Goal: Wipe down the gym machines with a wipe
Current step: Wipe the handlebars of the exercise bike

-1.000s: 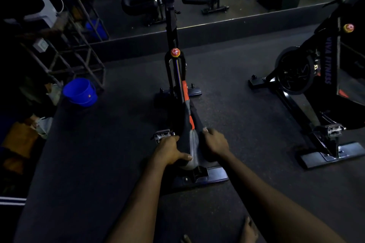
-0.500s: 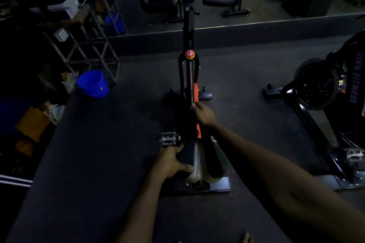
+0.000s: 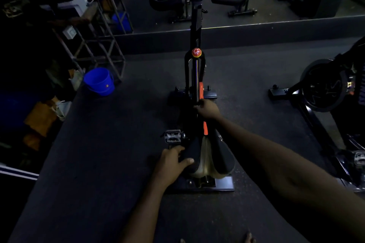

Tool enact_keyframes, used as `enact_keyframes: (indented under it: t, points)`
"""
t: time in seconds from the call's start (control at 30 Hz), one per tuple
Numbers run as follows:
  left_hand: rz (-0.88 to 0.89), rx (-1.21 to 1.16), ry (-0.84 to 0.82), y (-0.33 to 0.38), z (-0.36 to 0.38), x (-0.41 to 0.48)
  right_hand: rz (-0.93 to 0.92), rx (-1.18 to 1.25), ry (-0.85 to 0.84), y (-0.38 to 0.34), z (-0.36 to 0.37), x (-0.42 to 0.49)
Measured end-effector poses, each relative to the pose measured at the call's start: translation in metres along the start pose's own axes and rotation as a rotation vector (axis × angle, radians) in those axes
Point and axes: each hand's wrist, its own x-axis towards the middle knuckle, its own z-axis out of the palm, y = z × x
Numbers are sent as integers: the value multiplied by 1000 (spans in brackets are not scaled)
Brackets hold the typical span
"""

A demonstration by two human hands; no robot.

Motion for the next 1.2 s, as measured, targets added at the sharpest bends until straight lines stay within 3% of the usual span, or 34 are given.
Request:
enact_keyframes:
  t: [0.13, 0.33, 0.47, 0.6, 0.8, 0.97, 1.2]
  points:
    - [23, 6, -7, -1, -5, 0, 274, 475, 118, 32, 19, -24]
    - [23, -7, -19, 4, -6, 0, 240, 215, 39, 48, 22, -87]
    - [13, -18, -38, 7, -7, 2, 264, 158, 273, 48, 38, -145]
    - [30, 60, -68, 10, -10, 2, 317, 301, 508, 46, 57, -187]
    - [119, 207, -85, 5, -16, -1, 626, 698, 665, 18, 87, -222]
    - [148, 211, -69, 4, -21, -8, 776, 759, 565, -32, 101, -233]
    - [177, 205, -91, 4, -23, -20, 712, 686, 491, -37, 96, -237]
